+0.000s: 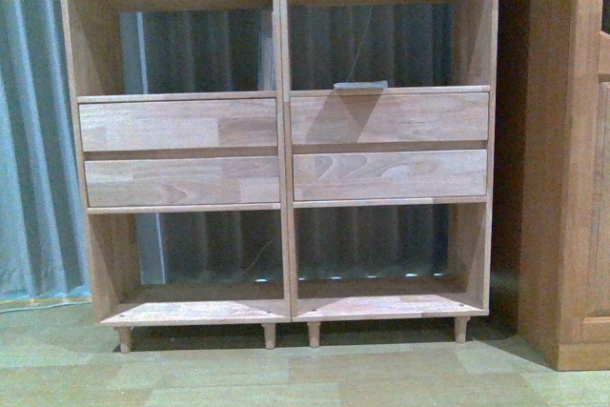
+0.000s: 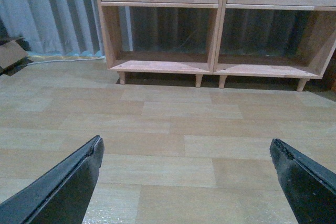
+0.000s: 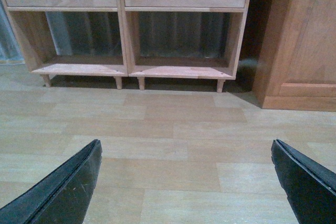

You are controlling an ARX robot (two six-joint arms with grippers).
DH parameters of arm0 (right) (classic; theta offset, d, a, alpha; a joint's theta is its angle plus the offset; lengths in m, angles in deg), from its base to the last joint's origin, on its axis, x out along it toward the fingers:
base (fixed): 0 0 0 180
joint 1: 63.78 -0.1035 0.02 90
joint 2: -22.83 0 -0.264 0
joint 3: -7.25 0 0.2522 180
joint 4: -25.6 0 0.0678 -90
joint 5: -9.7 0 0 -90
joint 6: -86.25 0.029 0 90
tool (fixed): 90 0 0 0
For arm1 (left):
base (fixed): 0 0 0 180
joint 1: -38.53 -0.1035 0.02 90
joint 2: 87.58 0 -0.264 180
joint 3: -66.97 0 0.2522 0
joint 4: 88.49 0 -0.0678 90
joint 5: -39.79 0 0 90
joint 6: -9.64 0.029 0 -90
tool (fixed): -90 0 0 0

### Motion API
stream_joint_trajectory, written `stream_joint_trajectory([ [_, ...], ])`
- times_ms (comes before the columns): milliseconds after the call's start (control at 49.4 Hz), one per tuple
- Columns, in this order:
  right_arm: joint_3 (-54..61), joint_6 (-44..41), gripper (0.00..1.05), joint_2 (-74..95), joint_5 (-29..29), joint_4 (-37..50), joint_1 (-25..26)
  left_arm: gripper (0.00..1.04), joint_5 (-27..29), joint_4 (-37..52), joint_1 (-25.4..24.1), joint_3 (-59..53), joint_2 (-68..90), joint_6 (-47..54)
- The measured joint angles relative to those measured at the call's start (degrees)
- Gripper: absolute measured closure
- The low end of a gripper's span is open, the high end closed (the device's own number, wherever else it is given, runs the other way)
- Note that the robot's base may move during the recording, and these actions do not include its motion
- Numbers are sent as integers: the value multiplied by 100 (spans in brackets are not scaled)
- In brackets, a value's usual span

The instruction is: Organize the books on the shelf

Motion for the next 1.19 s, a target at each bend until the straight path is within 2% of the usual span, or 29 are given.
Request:
stream_joint_trajectory([
  [1194,0,0,7,0,2,0,0,7,2,0,0,0,-2,0],
])
